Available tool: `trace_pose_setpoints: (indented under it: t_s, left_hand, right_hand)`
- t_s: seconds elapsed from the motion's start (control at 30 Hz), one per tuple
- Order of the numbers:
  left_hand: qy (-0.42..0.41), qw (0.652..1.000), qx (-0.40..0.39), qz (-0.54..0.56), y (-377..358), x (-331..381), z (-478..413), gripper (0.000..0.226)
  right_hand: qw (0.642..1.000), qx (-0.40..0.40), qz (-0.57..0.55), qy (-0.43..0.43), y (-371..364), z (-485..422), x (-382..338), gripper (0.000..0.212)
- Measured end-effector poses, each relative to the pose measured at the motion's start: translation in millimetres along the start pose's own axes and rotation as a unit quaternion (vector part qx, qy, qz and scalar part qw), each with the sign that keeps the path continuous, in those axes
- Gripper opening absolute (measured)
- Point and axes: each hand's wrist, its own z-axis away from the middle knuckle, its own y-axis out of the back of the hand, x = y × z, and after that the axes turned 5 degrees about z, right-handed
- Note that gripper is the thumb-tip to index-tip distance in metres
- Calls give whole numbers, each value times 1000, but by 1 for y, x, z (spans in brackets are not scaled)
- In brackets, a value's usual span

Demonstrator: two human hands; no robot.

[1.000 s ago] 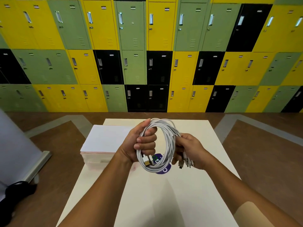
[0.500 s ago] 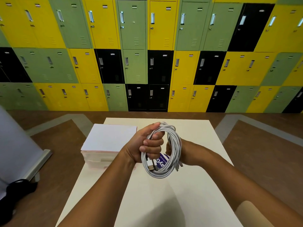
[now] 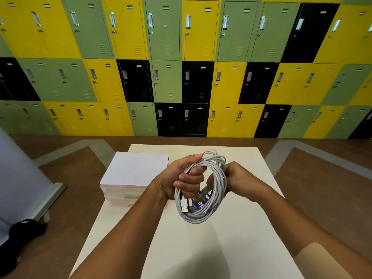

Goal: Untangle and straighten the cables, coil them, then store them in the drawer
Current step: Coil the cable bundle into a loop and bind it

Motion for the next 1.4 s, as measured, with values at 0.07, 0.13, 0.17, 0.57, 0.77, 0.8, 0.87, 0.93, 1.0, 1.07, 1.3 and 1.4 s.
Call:
trace_pose_setpoints:
  t_s: [0.07, 0.13, 0.17, 0.57, 0.77, 0.8, 0.87, 0.93, 1.0, 1.07, 1.3, 1.4]
  left_hand:
    - [5, 1000, -6, -5, 0, 1, 0, 45]
    - [7, 1000, -11, 0, 1, 1, 0, 44]
    - [8, 1000, -16, 4, 1, 2, -1, 44]
    - [25, 998, -50, 10, -6, 5, -7, 44]
    - [-7, 1000, -14, -13, 0, 1, -10, 43]
    - [-8, 999, 10, -29, 3, -1, -10, 43]
    - [-9, 994, 84, -72, 7, -10, -10, 45]
    - [-18, 975, 176, -133, 13, -23, -12, 48]
    - [-51, 946, 249, -201, 20, -37, -16, 52]
    - [-82, 918, 288, -260, 28, -48, -21, 56]
    - [-64, 912, 298, -273, 38, -60, -24, 52]
    - [-62, 917, 300, -255, 38, -54, -24, 49]
  right_hand:
    - [993, -19, -112, 11, 1, 4, 1, 15]
    - [979, -43, -201, 9, 4, 4, 2, 9]
    - [971, -56, -231, 7, 5, 4, 4, 5]
    - [897, -71, -434, 50, -2, -8, 7, 56]
    - [861, -31, -506, 37, -28, -5, 12, 21]
    - [863, -36, -503, 26, -30, -4, 17, 26]
    - [872, -47, -488, -3, -34, -2, 29, 35]
    - [886, -36, -461, -37, -38, 1, 39, 32]
    - [895, -20, -441, -68, -42, 5, 48, 28]
    - [896, -16, -436, -87, -47, 9, 56, 23]
    - [912, -30, -394, -105, -44, 13, 61, 17]
    - [923, -3, -375, -83, -40, 7, 57, 24]
